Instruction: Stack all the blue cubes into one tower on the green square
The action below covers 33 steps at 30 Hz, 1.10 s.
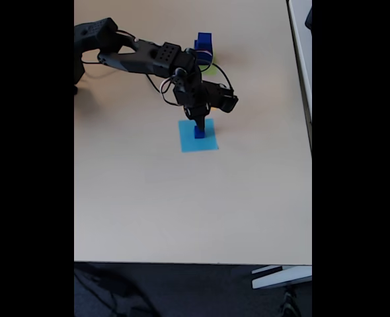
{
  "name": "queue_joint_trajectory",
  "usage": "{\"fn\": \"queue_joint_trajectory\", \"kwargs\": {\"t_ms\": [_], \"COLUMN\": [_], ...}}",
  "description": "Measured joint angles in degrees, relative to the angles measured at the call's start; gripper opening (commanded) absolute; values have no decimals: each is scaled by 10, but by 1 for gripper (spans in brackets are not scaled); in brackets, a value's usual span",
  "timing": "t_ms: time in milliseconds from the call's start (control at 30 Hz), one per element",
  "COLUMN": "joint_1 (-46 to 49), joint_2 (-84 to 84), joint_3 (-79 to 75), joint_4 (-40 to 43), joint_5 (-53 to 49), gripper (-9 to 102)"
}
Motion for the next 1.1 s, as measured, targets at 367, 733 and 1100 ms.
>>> {"fn": "queue_joint_trajectory", "kwargs": {"t_ms": [367,733,1100], "joint_1": [5,11,11], "joint_2": [0,0,-7], "joint_3": [0,0,-23], "joint_4": [0,0,0], "joint_5": [-7,-14,-14], "gripper": [12,12,13]}}
